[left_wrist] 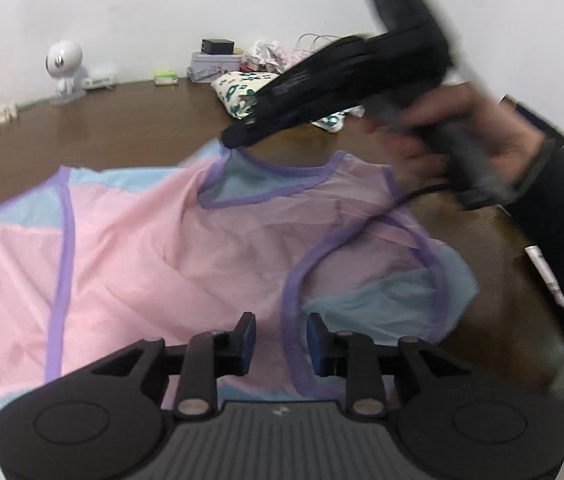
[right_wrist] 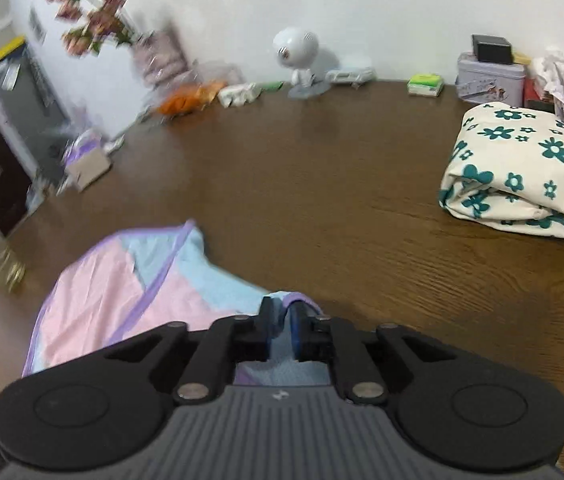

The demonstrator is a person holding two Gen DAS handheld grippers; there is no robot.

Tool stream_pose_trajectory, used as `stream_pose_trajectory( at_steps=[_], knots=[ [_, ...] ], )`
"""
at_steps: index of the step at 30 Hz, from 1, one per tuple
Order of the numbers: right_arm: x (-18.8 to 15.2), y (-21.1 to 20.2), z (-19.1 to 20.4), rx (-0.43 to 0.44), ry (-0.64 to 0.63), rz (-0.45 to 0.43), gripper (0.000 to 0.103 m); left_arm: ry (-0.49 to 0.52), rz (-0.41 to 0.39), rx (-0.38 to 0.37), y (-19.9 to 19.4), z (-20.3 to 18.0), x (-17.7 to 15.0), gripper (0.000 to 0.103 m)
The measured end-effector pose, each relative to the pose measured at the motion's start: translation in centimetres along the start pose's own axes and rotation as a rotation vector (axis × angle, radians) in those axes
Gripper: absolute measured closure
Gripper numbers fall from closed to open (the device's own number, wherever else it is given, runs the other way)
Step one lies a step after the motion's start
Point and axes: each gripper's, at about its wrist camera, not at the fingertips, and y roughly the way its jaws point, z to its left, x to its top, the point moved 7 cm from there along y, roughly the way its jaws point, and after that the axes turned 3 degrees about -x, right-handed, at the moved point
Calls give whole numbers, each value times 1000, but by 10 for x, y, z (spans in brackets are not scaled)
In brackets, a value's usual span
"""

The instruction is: Fold clothes

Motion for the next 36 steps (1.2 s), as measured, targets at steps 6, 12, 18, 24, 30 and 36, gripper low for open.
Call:
stream_pose_trajectory(
  at_steps=[6,12,18,24,30,36],
  knots=[
    [-17,-31,9,106,-94,24,44,98,7,48,30,-18,19,78],
    [-73,-49,19,79,-355,102,44,35,-36,-16,17,-5,18,101],
    [-114,-63,19,-60,-477,137,96,-42,-82,-108,-11,5,20,101],
    [-135,-96,39,-60,-525,118,101,2,-37,-85,-13,6,7,101],
    [-162,-115,60,-16,-591,158,72,25,-8,-90,-18,10,-5,88],
    [-104,-119,60,13,-433,-38,49,14,-20,-44,-38,23,-13,76]
  ],
)
